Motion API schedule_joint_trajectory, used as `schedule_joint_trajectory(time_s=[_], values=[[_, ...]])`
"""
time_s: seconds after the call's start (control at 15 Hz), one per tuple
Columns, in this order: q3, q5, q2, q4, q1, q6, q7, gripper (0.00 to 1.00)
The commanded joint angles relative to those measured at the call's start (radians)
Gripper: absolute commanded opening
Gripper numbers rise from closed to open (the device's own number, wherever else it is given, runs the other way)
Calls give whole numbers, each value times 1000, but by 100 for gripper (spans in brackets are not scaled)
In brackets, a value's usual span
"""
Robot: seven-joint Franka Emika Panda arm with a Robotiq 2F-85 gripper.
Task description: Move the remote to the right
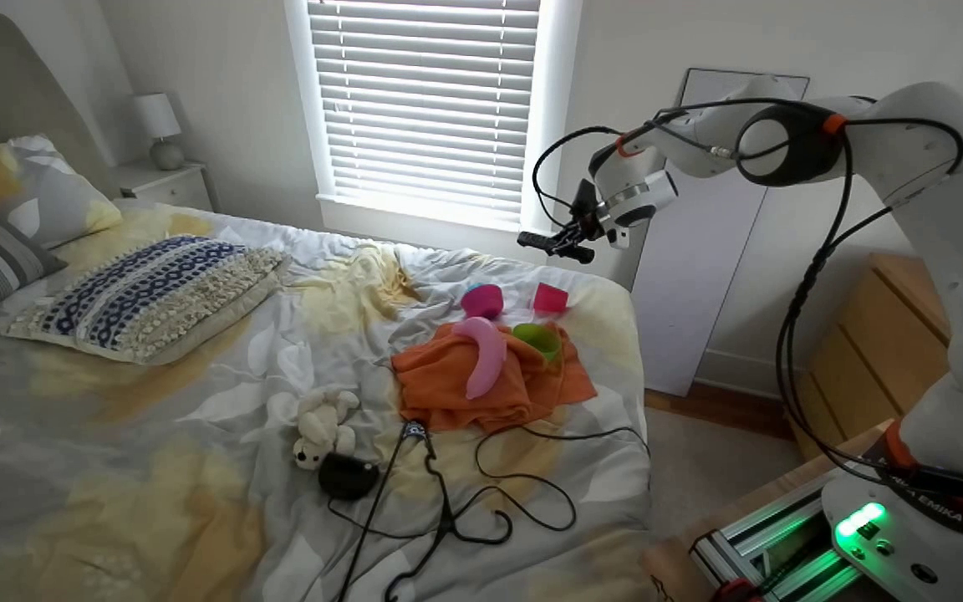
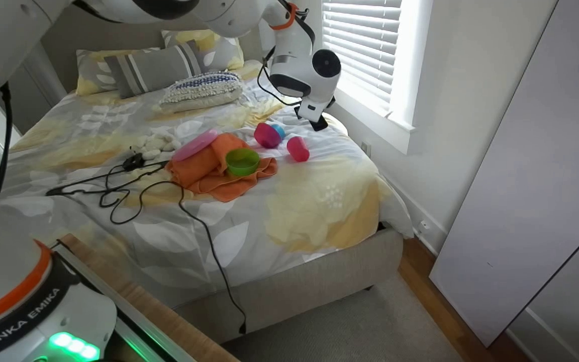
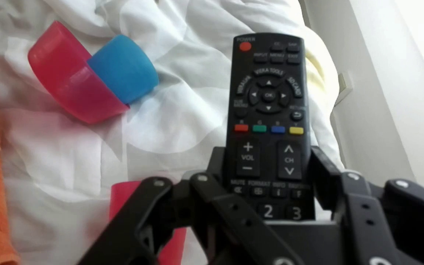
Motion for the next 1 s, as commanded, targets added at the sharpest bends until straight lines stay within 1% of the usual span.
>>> schedule_joint_trajectory(time_s=[0.0,0.4,0.47,0.6,0.93], values=[[20,-27,15,11,-17,8,6,56],[25,-25,10,10,-20,8,5,56],[25,-25,10,10,-20,8,5,31],[10,-51,46,60,-22,10,21,31],[7,-129,134,179,-58,-68,85,31]])
